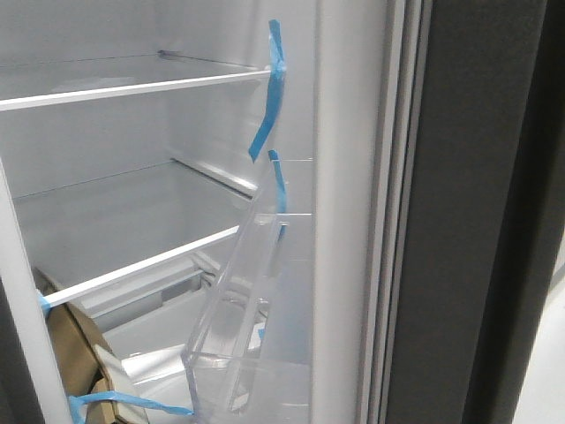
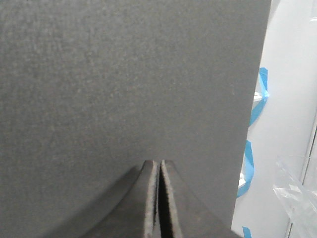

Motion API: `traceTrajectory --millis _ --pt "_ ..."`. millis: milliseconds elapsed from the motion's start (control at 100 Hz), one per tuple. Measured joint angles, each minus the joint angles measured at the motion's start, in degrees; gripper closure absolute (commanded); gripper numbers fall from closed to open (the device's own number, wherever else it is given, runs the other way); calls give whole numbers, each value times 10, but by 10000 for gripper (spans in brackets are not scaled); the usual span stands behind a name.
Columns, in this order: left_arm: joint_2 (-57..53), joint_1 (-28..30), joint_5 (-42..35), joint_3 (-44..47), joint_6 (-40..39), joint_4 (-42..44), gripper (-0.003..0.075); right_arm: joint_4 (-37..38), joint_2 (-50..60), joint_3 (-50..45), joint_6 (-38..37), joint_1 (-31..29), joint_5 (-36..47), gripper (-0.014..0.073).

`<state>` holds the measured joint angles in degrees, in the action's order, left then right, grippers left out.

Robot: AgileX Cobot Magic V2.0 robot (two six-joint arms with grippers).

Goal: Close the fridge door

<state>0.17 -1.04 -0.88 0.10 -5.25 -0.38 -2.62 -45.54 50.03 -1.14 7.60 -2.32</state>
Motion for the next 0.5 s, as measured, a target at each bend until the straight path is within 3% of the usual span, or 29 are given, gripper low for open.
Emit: traceTrajectory --millis 500 --pt "0 0 0 0 0 0 741 0 0 5 0 98 2 670"
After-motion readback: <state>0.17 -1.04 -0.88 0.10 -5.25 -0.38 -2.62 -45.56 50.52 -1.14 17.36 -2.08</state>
